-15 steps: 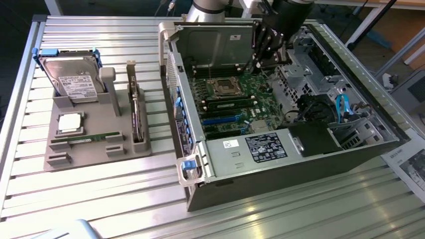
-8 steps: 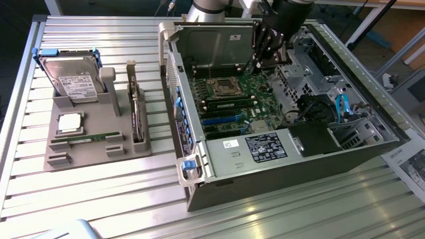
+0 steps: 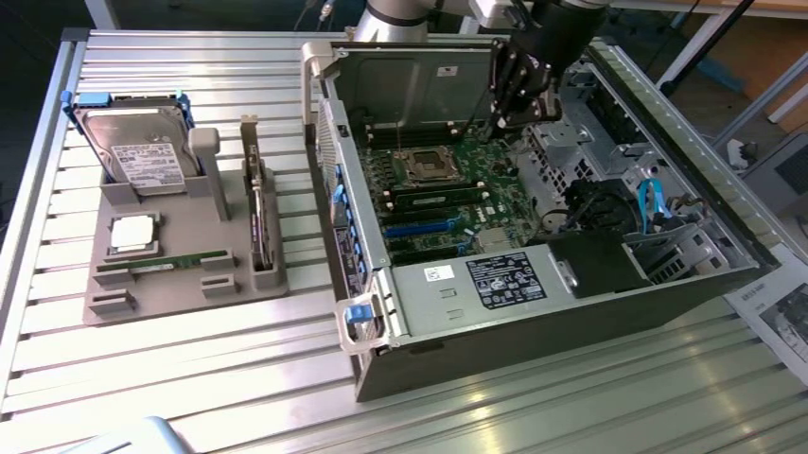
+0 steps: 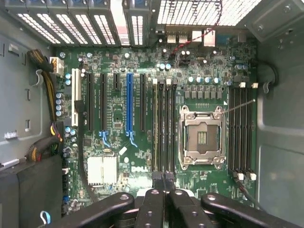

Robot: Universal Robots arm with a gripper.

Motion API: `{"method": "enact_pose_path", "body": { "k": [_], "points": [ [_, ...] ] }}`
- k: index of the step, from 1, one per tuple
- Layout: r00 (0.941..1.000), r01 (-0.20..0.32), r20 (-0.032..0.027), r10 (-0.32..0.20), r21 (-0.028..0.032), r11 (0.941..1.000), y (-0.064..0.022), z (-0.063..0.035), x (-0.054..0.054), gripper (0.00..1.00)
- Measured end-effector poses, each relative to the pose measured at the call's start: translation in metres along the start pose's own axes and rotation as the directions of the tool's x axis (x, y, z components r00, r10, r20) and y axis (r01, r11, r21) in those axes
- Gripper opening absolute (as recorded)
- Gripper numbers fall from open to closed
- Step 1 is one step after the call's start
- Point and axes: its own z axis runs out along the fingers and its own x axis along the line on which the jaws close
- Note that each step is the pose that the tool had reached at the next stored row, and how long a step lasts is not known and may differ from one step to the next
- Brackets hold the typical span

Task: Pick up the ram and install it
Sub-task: 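Press down the ram until it locks into place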

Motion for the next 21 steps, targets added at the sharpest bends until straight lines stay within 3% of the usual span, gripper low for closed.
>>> {"method": "enact_pose_path", "body": {
  "k": [7, 14, 21],
  "points": [
    [1.0, 0.001, 0.007, -0.001, -0.0001, 1.0, -0.0162, -0.0004, 0.0, 0.1],
    [1.0, 0.001, 0.0078, -0.001, 0.0, 1.0, -0.017, 0.0013, 0.0, 0.1],
    [1.0, 0.001, 0.0075, -0.001, 0.0001, 1.0, -0.0175, 0.018, 0.001, 0.1]
  ]
}}
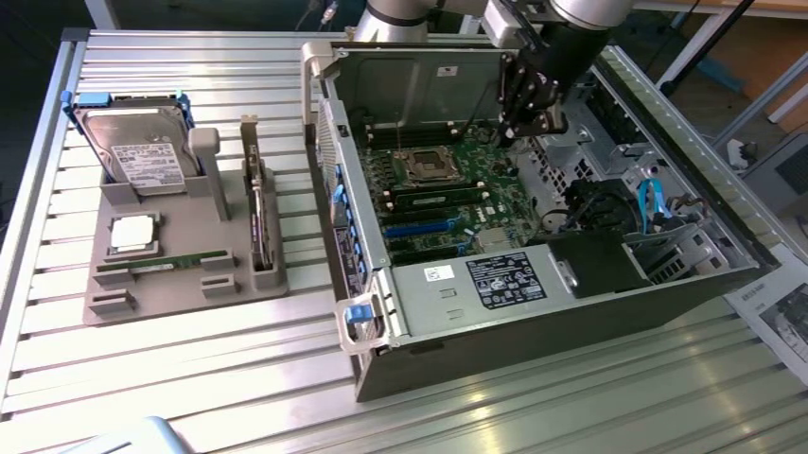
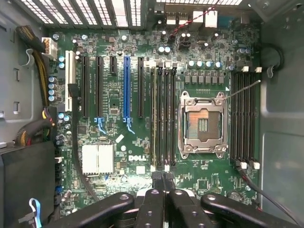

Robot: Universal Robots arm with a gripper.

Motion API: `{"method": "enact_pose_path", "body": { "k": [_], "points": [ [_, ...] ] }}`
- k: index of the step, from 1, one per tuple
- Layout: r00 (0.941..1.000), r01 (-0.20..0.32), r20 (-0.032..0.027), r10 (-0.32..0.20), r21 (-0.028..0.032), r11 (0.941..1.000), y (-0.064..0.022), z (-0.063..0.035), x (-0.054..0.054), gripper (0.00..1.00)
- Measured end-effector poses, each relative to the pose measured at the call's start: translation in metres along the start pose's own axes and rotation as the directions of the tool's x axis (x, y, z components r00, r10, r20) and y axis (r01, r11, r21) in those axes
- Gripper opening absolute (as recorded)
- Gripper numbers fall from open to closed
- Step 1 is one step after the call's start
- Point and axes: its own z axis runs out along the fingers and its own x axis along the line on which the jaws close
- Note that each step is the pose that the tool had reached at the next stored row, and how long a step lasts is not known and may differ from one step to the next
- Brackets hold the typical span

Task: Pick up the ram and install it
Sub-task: 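Press down the ram until it locks into place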

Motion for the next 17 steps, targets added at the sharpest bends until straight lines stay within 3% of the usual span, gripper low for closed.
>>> {"method": "enact_pose_path", "body": {
  "k": [6, 17],
  "points": [
    [1.0, 0.0, 0.0003, 0.0, 0.0006, 1.0, -0.0005, 0.0163, 0.001, 0.1],
    [1.0, 0.0, 0.0004, 0.0, 0.0007, 1.0, -0.001, 0.0352, 0.002, 0.1]
  ]
}}
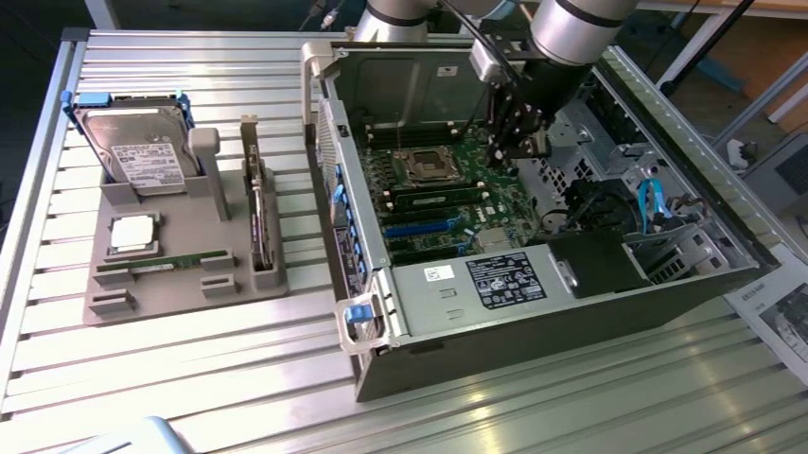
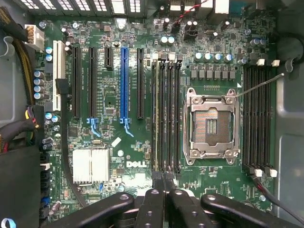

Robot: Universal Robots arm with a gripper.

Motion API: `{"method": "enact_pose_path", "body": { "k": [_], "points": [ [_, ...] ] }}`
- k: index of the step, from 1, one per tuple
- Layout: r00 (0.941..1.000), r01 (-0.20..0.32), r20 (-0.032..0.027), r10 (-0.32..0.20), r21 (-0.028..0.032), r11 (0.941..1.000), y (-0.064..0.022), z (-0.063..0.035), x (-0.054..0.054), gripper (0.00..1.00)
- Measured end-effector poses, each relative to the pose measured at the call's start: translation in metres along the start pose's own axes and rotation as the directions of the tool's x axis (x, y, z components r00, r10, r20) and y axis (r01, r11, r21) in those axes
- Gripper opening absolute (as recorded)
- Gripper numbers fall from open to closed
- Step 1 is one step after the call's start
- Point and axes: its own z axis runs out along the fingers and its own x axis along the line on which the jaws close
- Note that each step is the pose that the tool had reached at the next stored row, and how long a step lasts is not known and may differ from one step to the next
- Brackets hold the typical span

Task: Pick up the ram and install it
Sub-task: 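Press down the ram until it locks into place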

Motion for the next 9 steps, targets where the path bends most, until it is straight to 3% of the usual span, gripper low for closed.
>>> {"method": "enact_pose_path", "body": {
  "k": [9],
  "points": [
    [1.0, 0.0, 0.0, 0.0, 0.0, 1.0, -0.0005, 0.0171, 0.001, 0.1]
  ]
}}
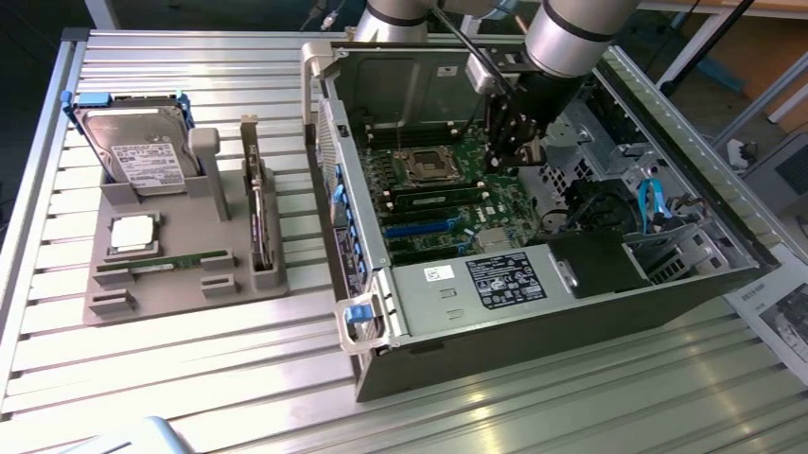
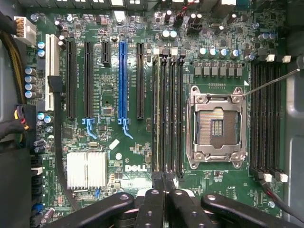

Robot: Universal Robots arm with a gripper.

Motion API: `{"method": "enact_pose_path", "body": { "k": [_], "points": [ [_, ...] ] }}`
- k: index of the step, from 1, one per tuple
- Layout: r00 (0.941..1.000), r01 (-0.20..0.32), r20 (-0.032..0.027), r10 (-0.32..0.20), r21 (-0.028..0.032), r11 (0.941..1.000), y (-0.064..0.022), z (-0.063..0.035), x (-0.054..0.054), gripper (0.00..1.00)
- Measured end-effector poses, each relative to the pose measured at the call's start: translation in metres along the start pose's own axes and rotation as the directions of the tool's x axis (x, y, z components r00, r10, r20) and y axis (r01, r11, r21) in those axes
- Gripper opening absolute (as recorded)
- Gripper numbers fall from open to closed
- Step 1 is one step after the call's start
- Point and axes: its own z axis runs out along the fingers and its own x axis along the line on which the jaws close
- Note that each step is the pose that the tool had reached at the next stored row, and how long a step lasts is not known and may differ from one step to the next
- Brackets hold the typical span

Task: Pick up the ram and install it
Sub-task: 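Press down the ram until it locks into place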

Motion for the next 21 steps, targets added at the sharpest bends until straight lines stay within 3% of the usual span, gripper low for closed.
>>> {"method": "enact_pose_path", "body": {
  "k": [12, 18, 21],
  "points": [
    [1.0, 0.0, 0.0001, 0.0, 0.0, 1.0, -0.0006, 0.022, 0.001, 0.1],
    [1.0, 0.0, 0.0, 0.0, 0.0, 1.0, -0.0007, 0.0235, 0.001, 0.1],
    [1.0, 0.0, 0.0001, 0.0, -0.0001, 1.0, -0.0056, 0.0235, 0.001, 0.1]
  ]
}}
